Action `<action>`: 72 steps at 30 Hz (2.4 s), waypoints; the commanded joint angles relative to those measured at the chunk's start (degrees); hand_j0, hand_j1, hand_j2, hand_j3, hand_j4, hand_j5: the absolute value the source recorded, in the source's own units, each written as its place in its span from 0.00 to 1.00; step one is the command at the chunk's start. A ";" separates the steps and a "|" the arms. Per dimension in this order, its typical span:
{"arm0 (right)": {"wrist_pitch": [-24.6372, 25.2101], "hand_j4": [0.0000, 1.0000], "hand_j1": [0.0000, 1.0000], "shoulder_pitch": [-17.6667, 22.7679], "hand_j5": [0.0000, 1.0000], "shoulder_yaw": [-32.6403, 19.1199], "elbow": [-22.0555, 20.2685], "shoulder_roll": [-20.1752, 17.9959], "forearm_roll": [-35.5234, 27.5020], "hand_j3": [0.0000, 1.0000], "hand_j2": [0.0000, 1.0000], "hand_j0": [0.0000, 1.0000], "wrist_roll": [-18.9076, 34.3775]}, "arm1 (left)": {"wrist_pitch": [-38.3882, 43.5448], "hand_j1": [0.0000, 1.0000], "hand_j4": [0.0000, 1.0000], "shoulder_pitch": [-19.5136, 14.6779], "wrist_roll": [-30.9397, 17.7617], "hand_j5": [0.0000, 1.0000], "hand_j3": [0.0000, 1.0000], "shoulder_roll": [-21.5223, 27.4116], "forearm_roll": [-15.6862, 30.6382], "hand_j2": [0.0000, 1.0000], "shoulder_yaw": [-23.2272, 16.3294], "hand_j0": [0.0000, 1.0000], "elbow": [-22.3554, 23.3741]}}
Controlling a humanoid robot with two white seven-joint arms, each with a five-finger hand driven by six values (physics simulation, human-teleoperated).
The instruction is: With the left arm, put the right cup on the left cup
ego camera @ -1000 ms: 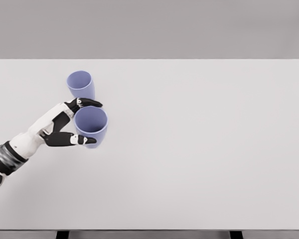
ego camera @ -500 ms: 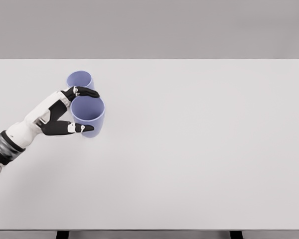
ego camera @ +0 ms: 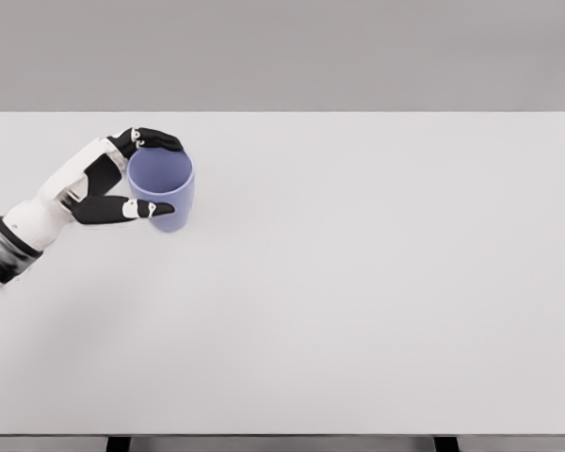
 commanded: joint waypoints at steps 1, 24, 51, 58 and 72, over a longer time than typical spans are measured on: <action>-0.01 1.00 1.00 0.00 1.00 0.00 0.00 0.00 0.00 1.00 1.00 1.00 0.01 | 1.72 0.70 0.70 0.00 0.00 0.70 0.70 -0.23 0.57 0.70 0.04 0.70 0.24; -0.01 1.00 1.00 0.00 1.00 0.00 0.00 0.00 0.00 1.00 1.00 1.00 0.01 | 6.03 0.70 0.70 -8.26 0.00 0.70 0.70 -3.57 3.12 0.70 0.13 0.70 7.98; -0.01 1.00 1.00 0.00 1.00 0.00 0.00 0.00 0.00 1.00 1.00 1.00 0.01 | 7.35 0.70 0.70 -14.68 0.00 0.70 0.70 -9.90 4.26 0.70 1.18 0.70 18.96; -0.01 1.00 1.00 0.00 1.00 0.00 0.00 0.00 0.00 1.00 1.00 1.00 0.01 | 7.35 0.70 0.70 -15.29 -0.08 0.70 0.70 -10.34 4.18 0.70 1.09 0.70 21.42; -0.01 1.00 1.00 0.00 1.00 0.00 0.00 0.00 0.00 1.00 1.00 1.00 0.01 | 7.78 0.70 0.70 -15.91 0.00 0.70 0.70 -12.71 3.56 0.70 0.74 0.70 25.03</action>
